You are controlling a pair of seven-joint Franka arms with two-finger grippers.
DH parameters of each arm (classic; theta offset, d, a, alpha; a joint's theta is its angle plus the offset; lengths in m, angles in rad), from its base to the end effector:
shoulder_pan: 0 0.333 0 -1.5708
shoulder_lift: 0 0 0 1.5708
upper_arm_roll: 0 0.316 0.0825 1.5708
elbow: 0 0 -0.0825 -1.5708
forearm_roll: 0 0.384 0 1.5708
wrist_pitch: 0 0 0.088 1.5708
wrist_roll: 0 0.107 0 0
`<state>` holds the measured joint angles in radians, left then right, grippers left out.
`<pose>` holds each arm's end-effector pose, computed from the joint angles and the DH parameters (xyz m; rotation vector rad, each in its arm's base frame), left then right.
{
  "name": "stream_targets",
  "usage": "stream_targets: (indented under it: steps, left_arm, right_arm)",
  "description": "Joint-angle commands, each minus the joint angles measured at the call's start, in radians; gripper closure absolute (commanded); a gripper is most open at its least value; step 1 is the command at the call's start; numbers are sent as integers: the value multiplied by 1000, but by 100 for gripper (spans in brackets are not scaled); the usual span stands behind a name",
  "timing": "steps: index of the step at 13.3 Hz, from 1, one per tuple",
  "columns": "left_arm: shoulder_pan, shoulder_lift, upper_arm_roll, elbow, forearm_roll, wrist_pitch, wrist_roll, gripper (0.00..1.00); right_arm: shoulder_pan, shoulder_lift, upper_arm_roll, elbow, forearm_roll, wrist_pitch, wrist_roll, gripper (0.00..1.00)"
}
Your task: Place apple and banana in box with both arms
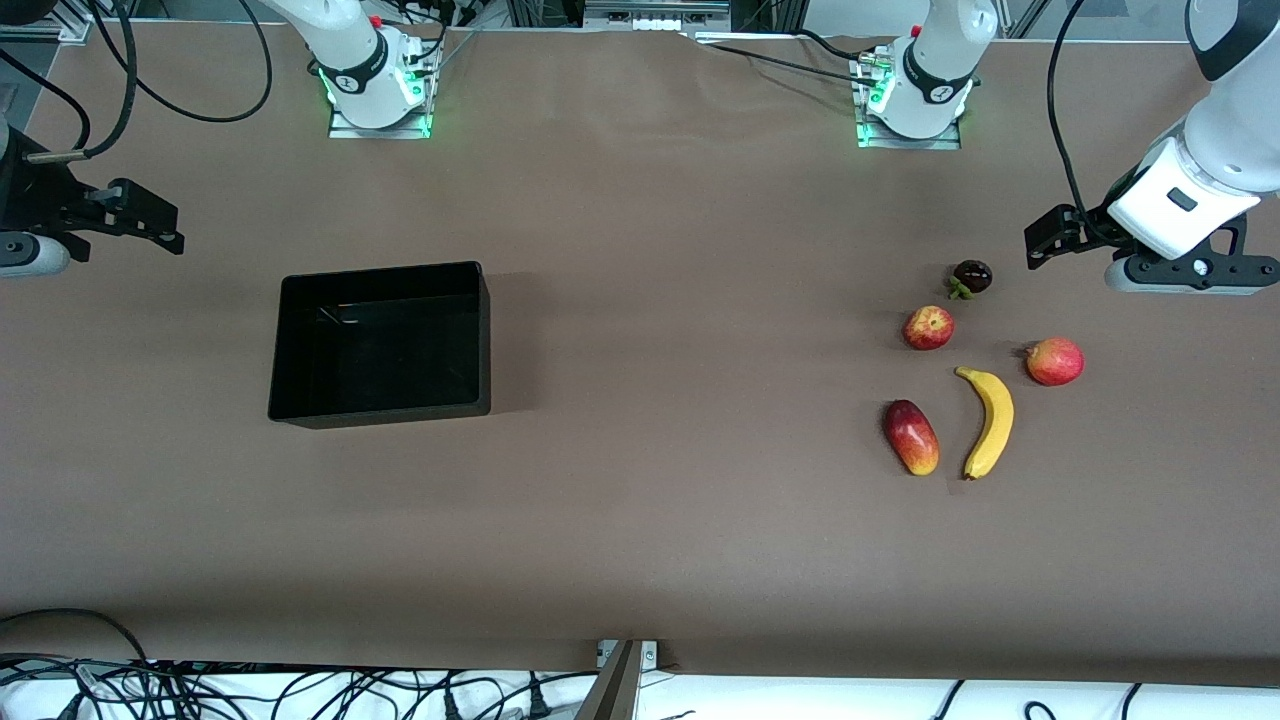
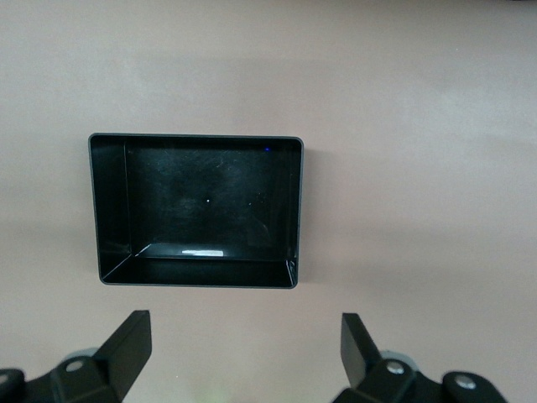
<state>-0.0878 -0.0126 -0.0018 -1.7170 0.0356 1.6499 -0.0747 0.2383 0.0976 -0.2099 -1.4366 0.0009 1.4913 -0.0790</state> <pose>0.5502 -0.0459 0.5691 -3.1007 0.0290 0.0797 0.5759 0.0230 0.6264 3.1180 0.1685 -0.0644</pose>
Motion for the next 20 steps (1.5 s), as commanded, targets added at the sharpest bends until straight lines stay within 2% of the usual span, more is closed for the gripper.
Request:
stream_targets:
  steps: [1,20]
  left_arm:
    - [-1,-10,0,10,-6,-18,18,0]
    - [-1,-7,0,25,-6,-19,16,0]
  right_arm:
    - [3,8,4,21,-18,-6,15,0]
    - [-5,10,-3,21,-9,-6,56,0]
